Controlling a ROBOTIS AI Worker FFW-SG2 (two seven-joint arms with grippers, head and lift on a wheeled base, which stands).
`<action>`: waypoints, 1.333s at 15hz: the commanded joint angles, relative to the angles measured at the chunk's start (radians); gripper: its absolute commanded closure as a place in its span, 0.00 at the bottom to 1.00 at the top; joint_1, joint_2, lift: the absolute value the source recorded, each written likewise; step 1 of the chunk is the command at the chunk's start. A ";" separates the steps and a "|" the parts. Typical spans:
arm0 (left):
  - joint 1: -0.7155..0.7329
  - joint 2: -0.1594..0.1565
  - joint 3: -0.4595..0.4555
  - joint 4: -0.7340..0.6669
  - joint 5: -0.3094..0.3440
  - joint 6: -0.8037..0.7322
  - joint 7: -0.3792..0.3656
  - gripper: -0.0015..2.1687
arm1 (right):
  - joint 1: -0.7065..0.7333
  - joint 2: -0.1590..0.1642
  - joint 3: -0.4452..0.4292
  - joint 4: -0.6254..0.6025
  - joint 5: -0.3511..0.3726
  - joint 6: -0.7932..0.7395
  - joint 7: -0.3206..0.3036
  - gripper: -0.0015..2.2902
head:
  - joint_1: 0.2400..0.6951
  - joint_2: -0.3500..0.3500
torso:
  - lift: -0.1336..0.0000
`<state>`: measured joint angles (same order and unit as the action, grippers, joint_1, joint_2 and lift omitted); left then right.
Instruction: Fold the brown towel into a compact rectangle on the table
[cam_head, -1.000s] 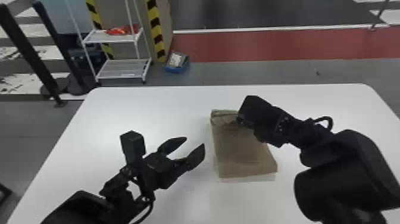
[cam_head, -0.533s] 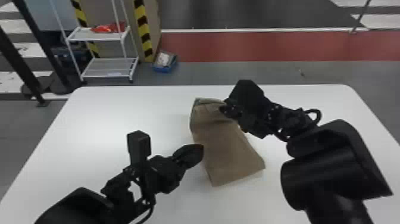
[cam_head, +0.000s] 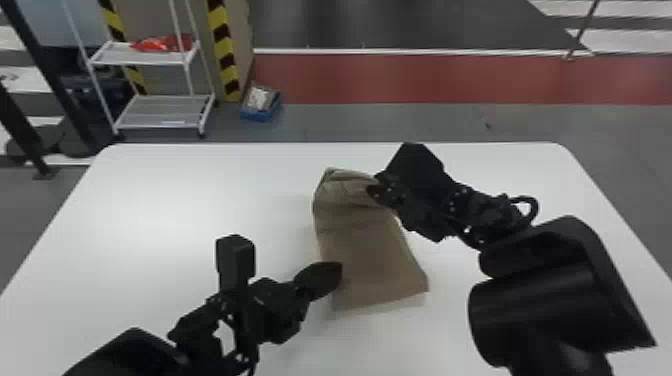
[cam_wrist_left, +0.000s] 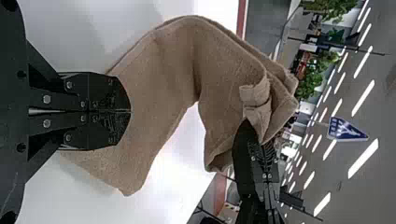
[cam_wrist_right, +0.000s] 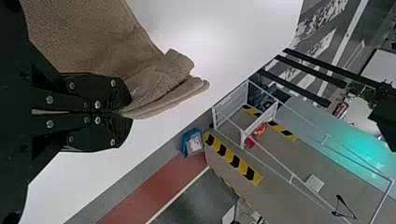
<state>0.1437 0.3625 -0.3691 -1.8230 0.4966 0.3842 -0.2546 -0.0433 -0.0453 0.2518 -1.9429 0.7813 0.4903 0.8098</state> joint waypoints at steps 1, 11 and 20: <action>-0.029 -0.020 -0.034 0.033 -0.003 -0.001 0.000 0.80 | 0.031 -0.016 -0.022 -0.037 -0.007 0.006 0.000 0.72 | 1.00 0.46 | 0.08; -0.128 -0.074 -0.128 0.142 -0.153 -0.001 0.037 0.80 | 0.080 -0.071 -0.057 -0.100 -0.065 0.003 0.017 0.72 | 1.00 0.32 | 0.08; -0.141 -0.076 -0.142 0.179 -0.185 0.008 0.051 0.80 | 0.169 -0.145 -0.071 -0.168 -0.106 -0.086 0.086 0.72 | 1.00 0.33 | 0.08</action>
<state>0.0073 0.2873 -0.5052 -1.6530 0.3168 0.3917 -0.2048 0.1047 -0.1814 0.1872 -2.0999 0.6815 0.4295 0.8913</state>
